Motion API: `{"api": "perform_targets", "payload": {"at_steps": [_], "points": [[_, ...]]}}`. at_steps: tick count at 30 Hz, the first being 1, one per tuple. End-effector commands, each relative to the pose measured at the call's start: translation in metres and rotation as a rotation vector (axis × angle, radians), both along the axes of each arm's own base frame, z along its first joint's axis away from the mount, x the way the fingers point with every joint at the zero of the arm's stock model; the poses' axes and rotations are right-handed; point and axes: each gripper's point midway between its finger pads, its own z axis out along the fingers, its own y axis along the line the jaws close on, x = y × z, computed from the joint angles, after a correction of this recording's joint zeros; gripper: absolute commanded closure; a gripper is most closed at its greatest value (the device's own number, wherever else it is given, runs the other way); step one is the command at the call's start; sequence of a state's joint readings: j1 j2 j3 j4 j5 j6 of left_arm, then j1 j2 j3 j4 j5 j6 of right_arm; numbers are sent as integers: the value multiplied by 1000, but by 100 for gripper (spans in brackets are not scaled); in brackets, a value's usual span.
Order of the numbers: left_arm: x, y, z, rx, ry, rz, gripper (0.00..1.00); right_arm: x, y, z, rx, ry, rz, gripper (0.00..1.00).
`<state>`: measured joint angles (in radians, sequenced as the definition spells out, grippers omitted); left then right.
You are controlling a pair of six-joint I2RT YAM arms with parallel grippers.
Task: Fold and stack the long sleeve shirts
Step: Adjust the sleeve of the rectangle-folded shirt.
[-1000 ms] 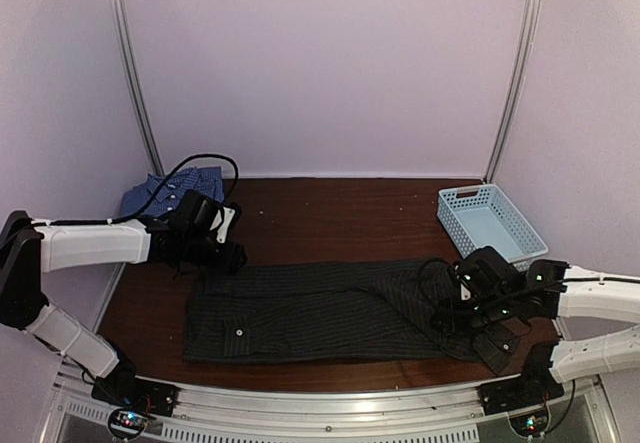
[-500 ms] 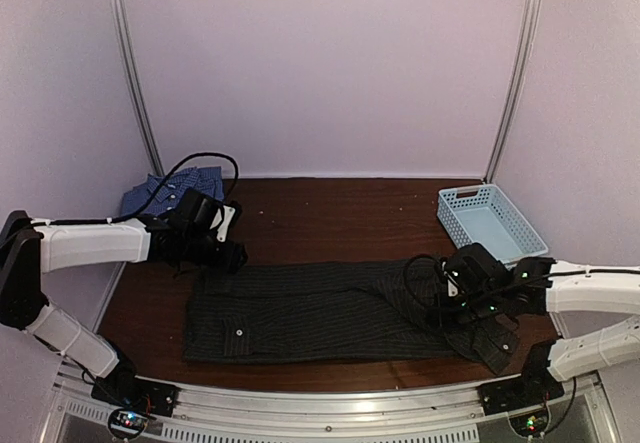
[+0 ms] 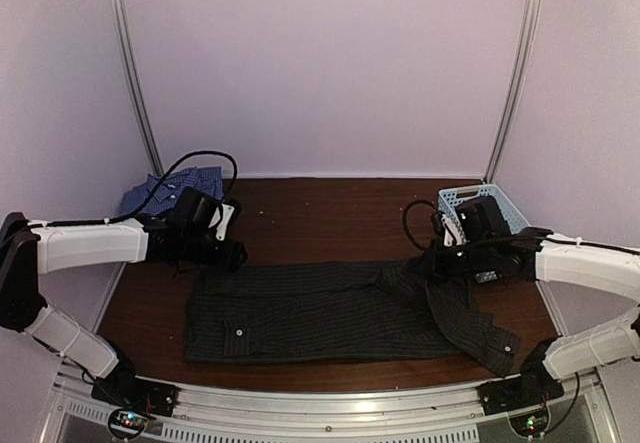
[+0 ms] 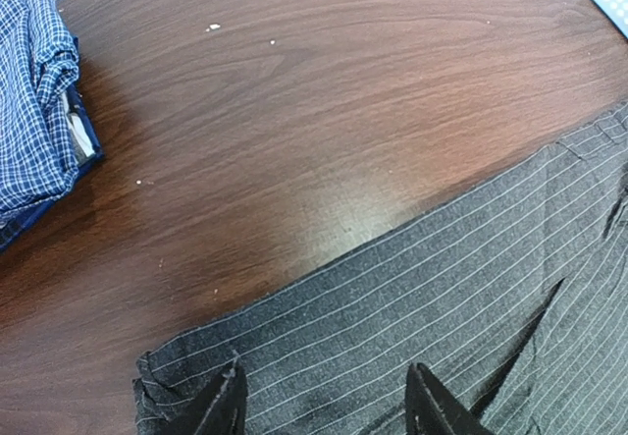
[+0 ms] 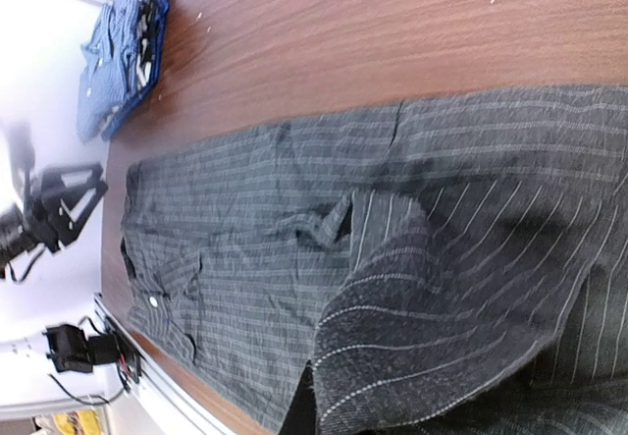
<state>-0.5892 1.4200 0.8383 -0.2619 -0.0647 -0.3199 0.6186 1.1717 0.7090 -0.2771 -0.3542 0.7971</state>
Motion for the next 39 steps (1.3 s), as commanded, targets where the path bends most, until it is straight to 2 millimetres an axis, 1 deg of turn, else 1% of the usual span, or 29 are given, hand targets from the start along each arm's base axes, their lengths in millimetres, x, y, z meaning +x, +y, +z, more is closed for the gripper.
{"api": "perform_targets", "payload": {"at_steps": [1, 3, 6, 9, 10, 11, 13, 15, 18, 20, 23, 25, 26, 27, 30, 32, 35, 39], "points": [[3, -5, 17, -33, -44, -14, 44, 33, 7, 28, 166, -61, 29, 100], [3, -5, 18, -37, -45, -13, 44, 46, 7, 32, 216, -64, 32, 100], [2, -6, 18, -39, -43, -16, 44, 64, -1, 25, 232, -44, 18, 100], [1, -6, 17, -43, -41, -15, 44, 75, -9, 10, 192, -21, 6, 92], [0, -5, 17, -42, -40, -14, 44, 77, -14, 4, 156, -17, -2, 88], [0, -4, 17, -42, -41, -13, 44, 79, -20, -2, 100, -27, -8, 82], [-1, -4, 17, -41, -43, -12, 44, 78, -32, -11, -1, -28, -26, 75], [-1, -3, 18, -41, -46, -12, 44, 71, -44, -15, -92, -32, -39, 66], [0, -3, 18, -36, -48, -10, 44, 49, -63, -17, -229, -35, -57, 51], [1, -3, 17, -33, -48, -9, 44, 32, -68, -16, -294, -41, -52, 43], [1, -1, 15, -25, -48, -6, 44, 5, -65, -12, -356, -65, -35, 34], [1, -1, 14, -22, -46, -5, 44, -10, -59, -10, -373, -81, -25, 31], [1, -1, 13, -20, -44, -4, 44, -20, -54, -12, -386, -88, -11, 29], [1, -1, 14, -19, -44, -4, 44, -27, -51, -16, -393, -84, -4, 28], [2, -2, 15, -21, -47, -6, 44, -41, -49, -30, -452, -82, -6, 26], [2, -1, 14, -17, -45, -5, 44, -46, -49, -41, -504, -85, -15, 26], [2, -2, 13, -16, -42, -9, 44, -49, -51, -54, -614, -85, -27, 27], [1, -1, 11, -14, -37, -9, 44, -51, -60, -65, -807, -92, -50, 27]]}}
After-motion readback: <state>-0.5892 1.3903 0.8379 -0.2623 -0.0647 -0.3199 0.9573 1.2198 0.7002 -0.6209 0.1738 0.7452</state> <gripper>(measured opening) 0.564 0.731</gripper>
